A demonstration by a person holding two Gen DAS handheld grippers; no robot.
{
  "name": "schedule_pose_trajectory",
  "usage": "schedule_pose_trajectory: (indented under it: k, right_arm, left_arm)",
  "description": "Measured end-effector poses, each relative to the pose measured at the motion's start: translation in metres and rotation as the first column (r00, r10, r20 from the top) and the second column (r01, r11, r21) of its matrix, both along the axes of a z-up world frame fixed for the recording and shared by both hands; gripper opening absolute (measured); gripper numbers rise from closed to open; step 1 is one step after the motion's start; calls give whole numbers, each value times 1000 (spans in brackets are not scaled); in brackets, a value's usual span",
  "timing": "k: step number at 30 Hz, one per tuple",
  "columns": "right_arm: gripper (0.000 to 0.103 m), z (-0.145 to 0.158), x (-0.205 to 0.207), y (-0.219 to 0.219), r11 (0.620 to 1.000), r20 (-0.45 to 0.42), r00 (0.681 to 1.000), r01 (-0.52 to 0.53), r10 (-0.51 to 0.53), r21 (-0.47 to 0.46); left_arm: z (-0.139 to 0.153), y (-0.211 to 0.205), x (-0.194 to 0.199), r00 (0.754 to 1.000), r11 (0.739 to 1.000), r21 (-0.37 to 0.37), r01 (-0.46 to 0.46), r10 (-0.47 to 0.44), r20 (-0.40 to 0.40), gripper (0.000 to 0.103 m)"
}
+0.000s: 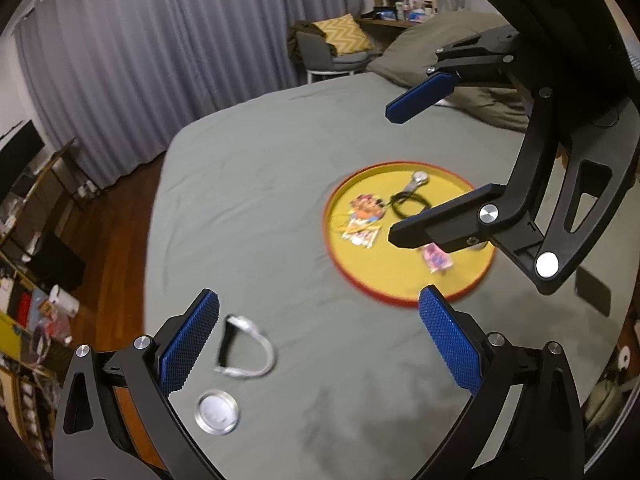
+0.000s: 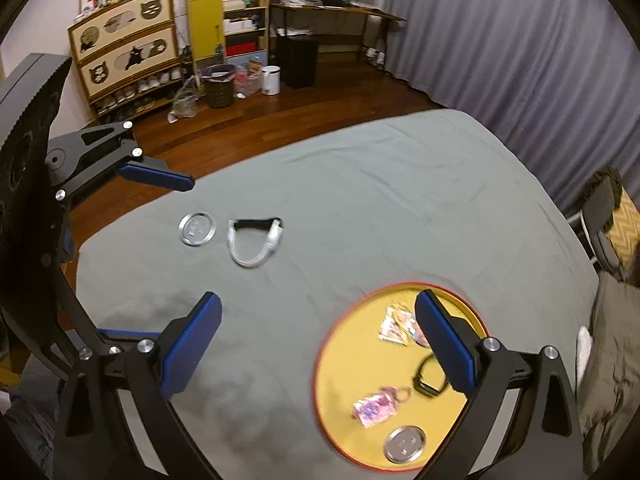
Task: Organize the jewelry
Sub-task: 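Move both open tools back over the red tray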
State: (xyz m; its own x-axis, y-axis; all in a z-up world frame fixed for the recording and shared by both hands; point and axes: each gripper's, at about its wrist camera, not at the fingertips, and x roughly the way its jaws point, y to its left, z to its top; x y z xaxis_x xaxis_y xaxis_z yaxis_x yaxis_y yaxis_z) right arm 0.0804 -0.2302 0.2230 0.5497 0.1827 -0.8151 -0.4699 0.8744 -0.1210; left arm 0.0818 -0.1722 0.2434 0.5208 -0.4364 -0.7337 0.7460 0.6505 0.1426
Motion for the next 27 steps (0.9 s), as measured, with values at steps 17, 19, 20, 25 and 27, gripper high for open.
schedule_pose_trajectory:
  k: [17, 19, 20, 25, 27]
  right_arm:
    - [93, -55, 17, -158, 979, -87, 977, 199, -195, 44]
    - [93, -65, 17, -172, 976, -110, 972, 213, -207, 46]
    - [93, -71, 17, -179, 975, -122, 969, 220, -214, 42]
    - [93, -93, 15, -206, 968, -171, 956, 248, -238, 37]
    - [93, -102, 14, -212, 965, -191, 950, 261, -249, 40]
  left_arm:
    - [-63, -132, 25, 983, 991, 9, 132, -130, -127, 98]
    - [-75, -149, 27, 979, 989, 22, 149, -144, -144, 98]
    - [-80, -156, 28, 977, 988, 26, 155, -150, -153, 98]
    - [-112, -186, 25, 963, 980, 50, 193, -180, -198, 98]
    - [-124, -196, 24, 959, 976, 67, 209, -191, -209, 98]
